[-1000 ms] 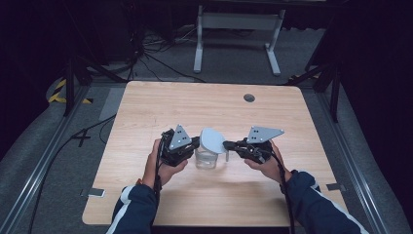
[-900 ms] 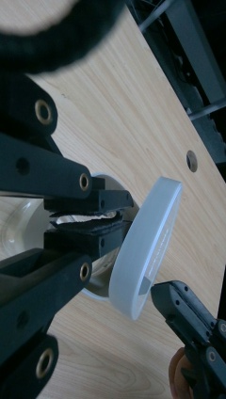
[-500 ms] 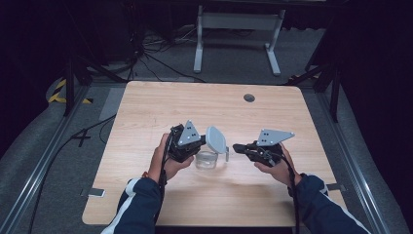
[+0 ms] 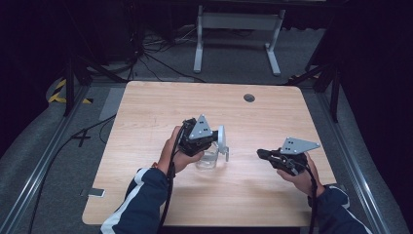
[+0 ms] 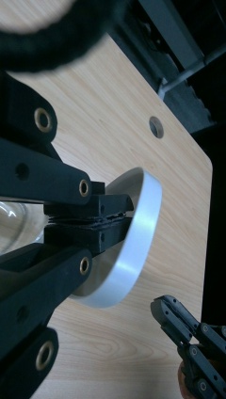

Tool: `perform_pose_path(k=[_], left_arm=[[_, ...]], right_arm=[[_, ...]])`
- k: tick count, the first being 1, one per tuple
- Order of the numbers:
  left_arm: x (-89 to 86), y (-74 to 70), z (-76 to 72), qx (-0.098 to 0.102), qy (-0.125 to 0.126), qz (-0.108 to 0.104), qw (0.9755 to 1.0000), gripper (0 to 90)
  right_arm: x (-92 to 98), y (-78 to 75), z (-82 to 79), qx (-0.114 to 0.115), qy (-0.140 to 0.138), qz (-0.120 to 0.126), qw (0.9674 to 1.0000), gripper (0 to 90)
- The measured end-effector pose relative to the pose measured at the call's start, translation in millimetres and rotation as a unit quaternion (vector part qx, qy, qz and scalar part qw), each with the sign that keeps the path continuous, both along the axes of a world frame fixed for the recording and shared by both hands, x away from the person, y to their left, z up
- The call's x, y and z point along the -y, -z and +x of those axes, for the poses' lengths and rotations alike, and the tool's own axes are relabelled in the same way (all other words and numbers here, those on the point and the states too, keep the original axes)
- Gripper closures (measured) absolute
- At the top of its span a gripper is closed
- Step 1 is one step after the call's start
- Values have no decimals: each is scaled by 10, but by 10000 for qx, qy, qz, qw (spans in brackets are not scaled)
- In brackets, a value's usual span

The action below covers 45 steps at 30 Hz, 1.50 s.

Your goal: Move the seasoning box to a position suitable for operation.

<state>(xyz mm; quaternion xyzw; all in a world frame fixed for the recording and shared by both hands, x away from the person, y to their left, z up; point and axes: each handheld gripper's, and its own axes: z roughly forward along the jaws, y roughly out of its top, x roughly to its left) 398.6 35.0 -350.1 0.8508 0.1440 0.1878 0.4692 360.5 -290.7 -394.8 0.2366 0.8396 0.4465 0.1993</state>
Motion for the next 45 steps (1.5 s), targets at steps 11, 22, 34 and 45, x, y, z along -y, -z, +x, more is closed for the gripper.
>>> perform_pose_path(k=[11, 22, 34, 45], left_arm=[[111, -24, 46, -18, 171, 26, 9998, 852], [-62, -8, 5, -28, 32, -55, 10000, 840], [-490, 15, -22, 23, -433, -51, 9990, 812], [-938, 196, -86, -61, -943, 287, 9951, 755]], right_arm=[[364, 82, -176, -137, 386, -79, 9991, 842], [367, 120, -194, -246, 226, -145, 9993, 827], [401, 157, -166, -268, 227, -204, 9992, 803], [514, 142, -167, -260, 328, -232, 9989, 762]])
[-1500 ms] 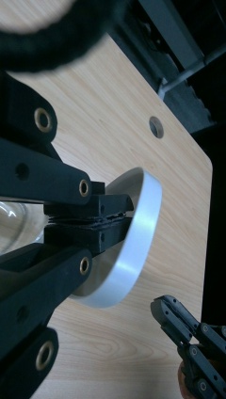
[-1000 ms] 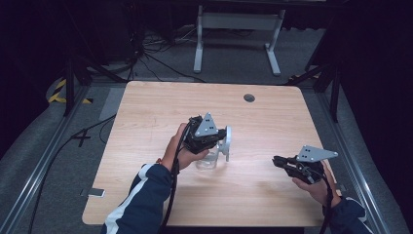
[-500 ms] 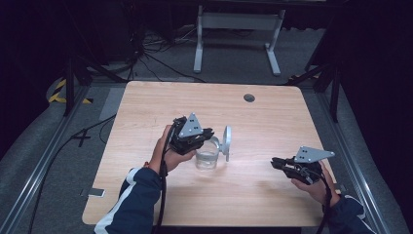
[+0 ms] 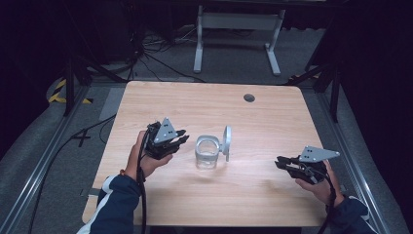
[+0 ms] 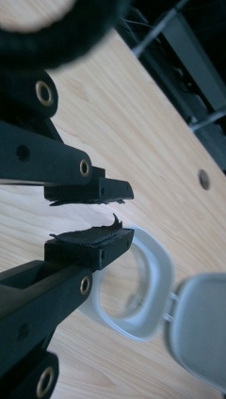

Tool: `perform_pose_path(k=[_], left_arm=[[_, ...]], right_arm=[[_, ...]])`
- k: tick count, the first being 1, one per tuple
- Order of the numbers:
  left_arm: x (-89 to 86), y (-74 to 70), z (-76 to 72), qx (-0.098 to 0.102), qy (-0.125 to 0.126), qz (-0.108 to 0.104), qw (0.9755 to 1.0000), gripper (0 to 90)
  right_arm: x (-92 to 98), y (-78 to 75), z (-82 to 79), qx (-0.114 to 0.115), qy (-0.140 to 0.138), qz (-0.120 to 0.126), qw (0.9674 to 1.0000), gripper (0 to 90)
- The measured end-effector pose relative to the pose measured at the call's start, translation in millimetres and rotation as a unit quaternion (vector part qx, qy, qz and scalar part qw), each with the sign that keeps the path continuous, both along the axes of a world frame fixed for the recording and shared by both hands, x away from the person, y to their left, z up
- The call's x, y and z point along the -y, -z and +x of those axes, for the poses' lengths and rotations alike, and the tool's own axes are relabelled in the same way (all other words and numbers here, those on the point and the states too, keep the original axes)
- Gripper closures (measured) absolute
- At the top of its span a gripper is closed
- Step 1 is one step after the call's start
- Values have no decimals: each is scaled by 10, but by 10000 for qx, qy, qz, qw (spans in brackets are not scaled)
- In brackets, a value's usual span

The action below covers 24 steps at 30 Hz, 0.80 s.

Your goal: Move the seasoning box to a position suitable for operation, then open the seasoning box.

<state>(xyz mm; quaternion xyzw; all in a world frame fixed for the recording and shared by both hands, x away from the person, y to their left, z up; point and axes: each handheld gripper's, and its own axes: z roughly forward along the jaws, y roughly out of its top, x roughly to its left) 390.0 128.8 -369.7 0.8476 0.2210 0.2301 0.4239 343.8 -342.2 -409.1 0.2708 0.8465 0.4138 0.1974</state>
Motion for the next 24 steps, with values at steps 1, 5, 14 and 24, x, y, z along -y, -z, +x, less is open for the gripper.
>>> perform_pose_path(k=[1, 5, 14, 24], left_arm=[[-33, 24, -6, -18, -42, 49, 10000, 748], [-134, 101, -28, -112, -171, 182, 9996, 722], [-356, 405, -131, -390, -452, 673, 9959, 662], [-524, 742, -216, -796, -612, 978, 9901, 461]], right_arm=[[12, 2, -2, -3, 26, -5, 10000, 761], [77, 7, -23, 1, 101, -11, 9999, 746], [274, 45, -122, 85, 266, -150, 9995, 697], [487, 151, -184, 50, 607, -325, 9976, 620]])
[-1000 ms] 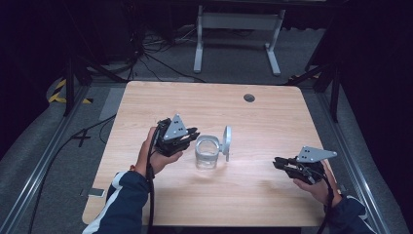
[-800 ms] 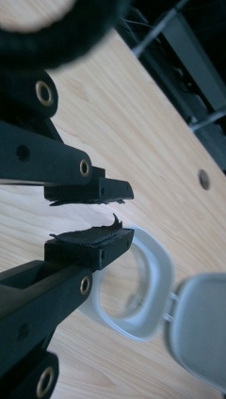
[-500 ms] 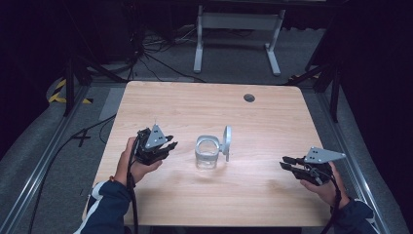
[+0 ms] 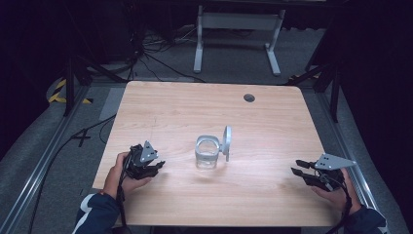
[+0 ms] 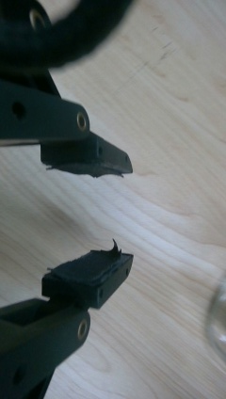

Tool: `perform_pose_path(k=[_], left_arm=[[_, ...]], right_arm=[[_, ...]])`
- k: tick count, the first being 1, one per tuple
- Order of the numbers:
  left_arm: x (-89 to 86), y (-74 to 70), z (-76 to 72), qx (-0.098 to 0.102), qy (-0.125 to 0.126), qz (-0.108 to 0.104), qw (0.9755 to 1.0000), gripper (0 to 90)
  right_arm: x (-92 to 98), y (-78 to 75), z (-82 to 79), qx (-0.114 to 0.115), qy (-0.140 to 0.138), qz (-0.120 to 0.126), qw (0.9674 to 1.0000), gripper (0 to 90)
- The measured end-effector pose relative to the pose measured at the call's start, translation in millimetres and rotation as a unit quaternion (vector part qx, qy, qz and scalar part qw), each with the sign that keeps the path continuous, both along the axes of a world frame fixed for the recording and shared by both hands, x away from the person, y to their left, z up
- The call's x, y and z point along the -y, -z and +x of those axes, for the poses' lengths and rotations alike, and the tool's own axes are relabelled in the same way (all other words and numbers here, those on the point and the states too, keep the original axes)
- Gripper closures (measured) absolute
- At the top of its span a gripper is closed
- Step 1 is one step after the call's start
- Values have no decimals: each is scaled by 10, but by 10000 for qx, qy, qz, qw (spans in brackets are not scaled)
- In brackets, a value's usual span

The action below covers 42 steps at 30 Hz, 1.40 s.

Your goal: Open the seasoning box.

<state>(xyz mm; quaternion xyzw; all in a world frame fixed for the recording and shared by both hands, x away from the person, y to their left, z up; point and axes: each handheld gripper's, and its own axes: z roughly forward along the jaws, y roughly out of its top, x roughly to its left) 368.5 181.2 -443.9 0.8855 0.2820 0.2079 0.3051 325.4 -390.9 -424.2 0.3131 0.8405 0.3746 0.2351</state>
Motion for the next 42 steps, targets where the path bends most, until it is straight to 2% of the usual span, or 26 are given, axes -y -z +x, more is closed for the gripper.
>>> perform_pose_path(k=[3, 5, 8, 9, 11, 12, 13, 14, 15, 16, 17, 18, 20, 21, 23, 33, 42], left_arm=[[-31, 101, -44, -158, -9, 97, 9998, 418], [-62, 141, -61, -209, -42, 18, 9998, 343], [-93, 186, -84, -264, -121, -89, 9995, 290], [-105, 229, -105, -340, -146, -138, 9992, 266], [-131, 241, -131, -413, -102, -242, 9988, 260], [-144, 259, -144, -455, -108, -357, 9983, 253], [-144, 259, -144, -455, -108, -357, 9983, 244], [-173, 288, -148, -478, -70, -516, 9975, 232], [-190, 308, -157, -658, -92, -682, 9955, 215], [-208, 345, -154, -687, -95, -852, 9939, 190], [-208, 345, -154, -687, -95, -852, 9939, 167], [-231, 371, -175, -605, -149, -940, 9936, 155], [-236, 372, -183, -595, -171, -943, 9936, 154], [-240, 372, -188, -583, -195, -941, 9937, 154], [-243, 370, -196, -574, -230, -927, 9938, 154], [-241, 373, -198, -584, -258, -952, 9934, 150], [-241, 374, -200, -598, -279, -957, 9932, 147]], right_arm=[[91, 44, -32, -18, 134, -39, 9999, 596], [176, 88, -62, -37, 228, -88, 9997, 570], [296, 156, -117, -142, 374, -56, 9992, 549], [334, 179, -133, -178, 398, -26, 9990, 539], [408, 231, -158, -250, 474, -26, 9986, 515], [445, 258, -165, -254, 544, -58, 9982, 506], [445, 258, -165, -254, 544, -58, 9982, 506], [542, 327, -179, -316, 652, 28, 9974, 477], [575, 352, -180, -352, 709, 46, 9969, 456], [615, 387, -184, -412, 783, 98, 9960, 428], [665, 408, -188, -424, 816, 248, 9955, 421], [705, 411, -188, -447, 913, 343, 9942, 394], [721, 412, -188, -424, 977, 360, 9937, 374], [722, 424, -177, -511, 980, 388, 9931, 345], [704, 425, -174, -501, 891, 347, 9942, 336], [666, 414, -157, -597, 956, 342, 9930, 321], [639, 417, -151, -596, 961, 335, 9930, 312]])
